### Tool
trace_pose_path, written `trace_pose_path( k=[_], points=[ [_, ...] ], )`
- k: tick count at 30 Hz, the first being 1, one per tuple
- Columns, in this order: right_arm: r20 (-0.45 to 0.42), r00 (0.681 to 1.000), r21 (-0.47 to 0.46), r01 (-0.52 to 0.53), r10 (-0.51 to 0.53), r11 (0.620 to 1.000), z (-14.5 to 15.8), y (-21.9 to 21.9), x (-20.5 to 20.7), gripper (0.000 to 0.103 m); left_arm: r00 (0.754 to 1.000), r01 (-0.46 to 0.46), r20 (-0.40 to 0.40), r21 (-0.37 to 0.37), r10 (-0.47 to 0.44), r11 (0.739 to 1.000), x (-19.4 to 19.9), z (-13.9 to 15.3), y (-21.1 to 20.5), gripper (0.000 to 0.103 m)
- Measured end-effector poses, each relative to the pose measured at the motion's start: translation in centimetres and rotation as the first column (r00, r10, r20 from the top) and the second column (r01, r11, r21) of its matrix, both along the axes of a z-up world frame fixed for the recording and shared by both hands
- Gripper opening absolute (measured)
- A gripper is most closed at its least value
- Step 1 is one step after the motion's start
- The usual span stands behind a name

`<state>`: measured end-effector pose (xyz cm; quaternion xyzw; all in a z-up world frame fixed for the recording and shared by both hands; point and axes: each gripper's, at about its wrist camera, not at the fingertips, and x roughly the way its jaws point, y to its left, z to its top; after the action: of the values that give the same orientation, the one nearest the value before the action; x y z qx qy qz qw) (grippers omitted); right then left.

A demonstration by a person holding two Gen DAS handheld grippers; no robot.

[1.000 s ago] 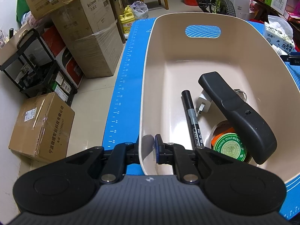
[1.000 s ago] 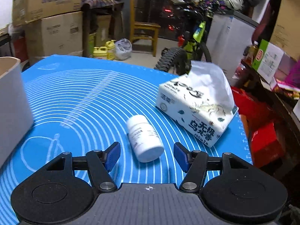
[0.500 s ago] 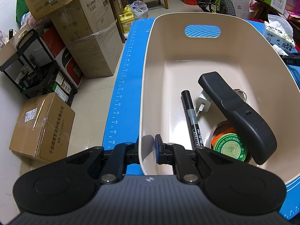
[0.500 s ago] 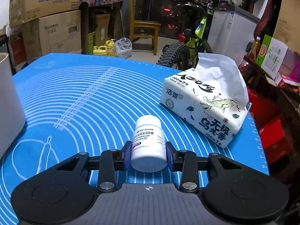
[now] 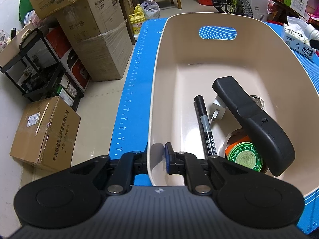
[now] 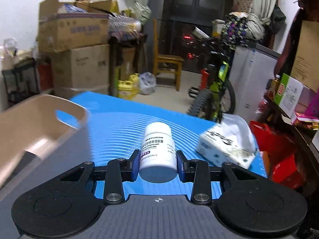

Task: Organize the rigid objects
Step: 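Lower the white pill bottle into the bin and open the right gripper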

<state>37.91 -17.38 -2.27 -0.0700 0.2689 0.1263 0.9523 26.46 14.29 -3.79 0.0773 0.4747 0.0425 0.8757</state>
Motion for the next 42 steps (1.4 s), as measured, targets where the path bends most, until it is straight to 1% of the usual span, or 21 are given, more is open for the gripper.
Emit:
trace_pose_path(
  k=[6,9,12,16,23,28,30,32,33,35,36,37,38,39,40,41,42],
  points=[
    [0.005,0.992,0.056,-0.122,0.122,0.991,3.0,4.6,-3.7,0.044,1.0,-0.005,0.005,0.004,0.005,1.0,-0.1,0.1,-0.1,0.014],
    [0.001,0.983,0.055,-0.184,0.184,0.981,3.7,6.9,-5.1,0.044,1.0,-0.007,0.006,0.001,0.007,1.0,-0.1,0.1,-0.1,0.014],
    [-0.019,0.975,0.063,-0.22,0.222,0.973,3.8,9.2,-6.3,0.044,1.0,-0.008,0.007,-0.002,0.008,1.0,-0.1,0.1,0.0,0.014],
    [-0.059,0.968,0.076,-0.238,0.243,0.968,3.4,11.1,-7.0,0.045,1.0,-0.012,0.009,-0.006,0.012,1.0,-0.1,0.1,0.1,0.014],
    [-0.154,0.952,0.061,-0.257,0.264,0.964,1.4,14.1,-7.7,0.045,1.0,-0.016,0.015,-0.005,0.016,1.0,0.0,-0.1,0.0,0.014],
    [-0.225,0.937,0.032,-0.268,0.268,0.963,0.0,15.9,-7.6,0.044,1.0,-0.013,0.021,-0.002,0.013,1.0,-0.1,-0.1,0.0,0.015],
    [-0.22,0.938,0.023,-0.271,0.269,0.962,-0.3,16.2,-7.9,0.044,1.0,-0.011,0.026,0.003,0.011,1.0,-0.1,-0.1,0.0,0.015],
    [-0.216,0.941,0.02,-0.261,0.259,0.965,-0.2,16.3,-8.1,0.049,0.999,-0.013,0.031,0.005,0.013,1.0,-0.1,-0.1,0.0,0.015],
    [-0.216,0.942,0.039,-0.255,0.257,0.966,-0.1,16.1,-8.2,0.053,0.999,-0.014,0.034,0.005,0.014,1.0,-0.2,-0.1,-0.1,0.015],
    [-0.219,0.943,0.082,-0.239,0.251,0.968,0.3,15.5,-8.4,0.058,0.999,-0.013,0.038,0.003,0.013,1.0,-0.3,-0.1,-0.2,0.019],
    [-0.215,0.946,0.094,-0.227,0.242,0.969,0.5,15.2,-8.6,0.065,0.999,-0.012,0.042,0.002,0.012,1.0,-0.4,0.0,-0.3,0.024],
    [-0.206,0.951,0.103,-0.214,0.231,0.971,0.8,14.9,-8.8,0.069,0.999,-0.011,0.047,0.003,0.011,1.0,-0.5,0.2,-0.4,0.027],
    [-0.194,0.955,0.11,-0.206,0.224,0.972,1.2,14.5,-9.0,0.069,0.998,-0.01,0.056,0.003,0.01,1.0,-0.6,0.4,-0.6,0.03],
    [-0.187,0.957,0.113,-0.201,0.22,0.973,1.5,14.3,-9.2,0.07,0.998,-0.009,0.065,0.002,0.009,1.0,-0.8,0.6,-0.7,0.036],
    [-0.181,0.96,0.114,-0.193,0.211,0.975,1.8,14.2,-9.5,0.072,0.997,-0.008,0.074,0.0,0.008,1.0,-0.9,0.9,-0.8,0.047],
    [-0.174,0.964,0.115,-0.183,0.202,0.976,2.2,13.9,-9.7,0.074,0.996,-0.006,0.085,-0.001,0.006,1.0,-1.1,1.2,-0.9,0.053],
    [-0.167,0.967,0.117,-0.175,0.193,0.978,2.5,13.6,-10.1,0.077,0.995,-0.006,0.101,0.0,0.006,1.0,-1.4,1.6,-1.0,0.063]
  ],
)
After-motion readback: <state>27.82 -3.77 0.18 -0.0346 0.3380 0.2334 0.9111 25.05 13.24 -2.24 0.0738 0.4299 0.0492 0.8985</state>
